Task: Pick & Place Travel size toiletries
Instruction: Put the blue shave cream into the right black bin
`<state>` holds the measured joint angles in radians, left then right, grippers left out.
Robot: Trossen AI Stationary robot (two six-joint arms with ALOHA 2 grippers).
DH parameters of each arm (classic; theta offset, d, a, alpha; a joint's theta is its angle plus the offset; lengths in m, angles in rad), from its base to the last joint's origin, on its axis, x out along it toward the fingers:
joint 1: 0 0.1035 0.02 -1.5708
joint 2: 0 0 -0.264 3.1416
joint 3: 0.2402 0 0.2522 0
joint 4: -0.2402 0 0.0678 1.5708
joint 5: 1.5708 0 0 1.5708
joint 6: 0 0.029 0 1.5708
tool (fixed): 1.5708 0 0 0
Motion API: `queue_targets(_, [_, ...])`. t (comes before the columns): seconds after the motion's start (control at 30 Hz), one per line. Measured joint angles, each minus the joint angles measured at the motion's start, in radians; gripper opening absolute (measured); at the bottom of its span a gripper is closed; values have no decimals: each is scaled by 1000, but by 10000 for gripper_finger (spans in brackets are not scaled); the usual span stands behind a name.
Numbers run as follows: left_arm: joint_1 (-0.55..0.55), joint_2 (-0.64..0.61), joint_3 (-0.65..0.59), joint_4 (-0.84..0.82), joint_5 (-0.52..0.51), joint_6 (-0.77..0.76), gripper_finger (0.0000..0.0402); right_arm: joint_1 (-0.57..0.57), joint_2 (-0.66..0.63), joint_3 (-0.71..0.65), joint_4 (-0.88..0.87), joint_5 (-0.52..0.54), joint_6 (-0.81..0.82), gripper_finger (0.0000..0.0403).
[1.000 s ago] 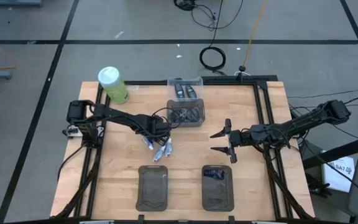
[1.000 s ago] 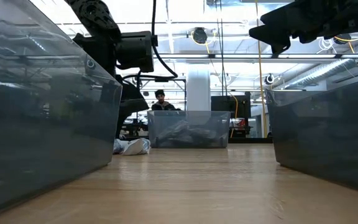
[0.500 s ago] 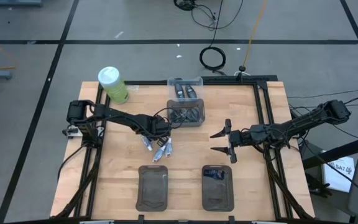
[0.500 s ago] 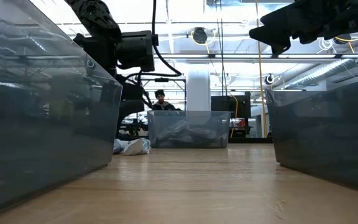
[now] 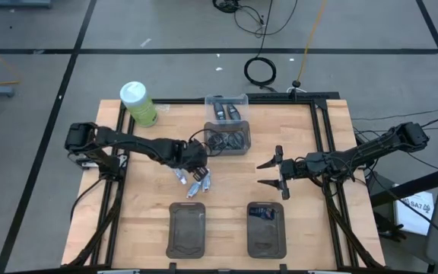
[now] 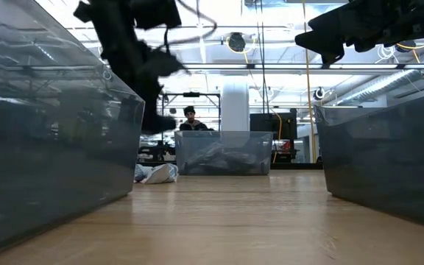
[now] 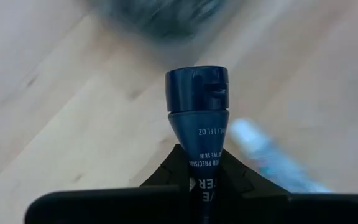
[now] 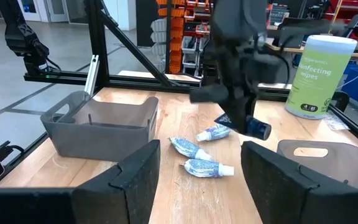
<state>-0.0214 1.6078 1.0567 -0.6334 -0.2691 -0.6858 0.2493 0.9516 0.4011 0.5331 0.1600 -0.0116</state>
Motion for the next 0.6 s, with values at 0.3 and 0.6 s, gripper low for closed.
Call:
queue_targets(0.3, [-95, -37, 2, 402, 3, 296, 26, 0, 1, 0, -9, 0, 0, 212])
queue_targets(0.6, [-133, 9, 2, 815, 95, 479, 15, -2, 12, 0, 20, 29, 39, 221])
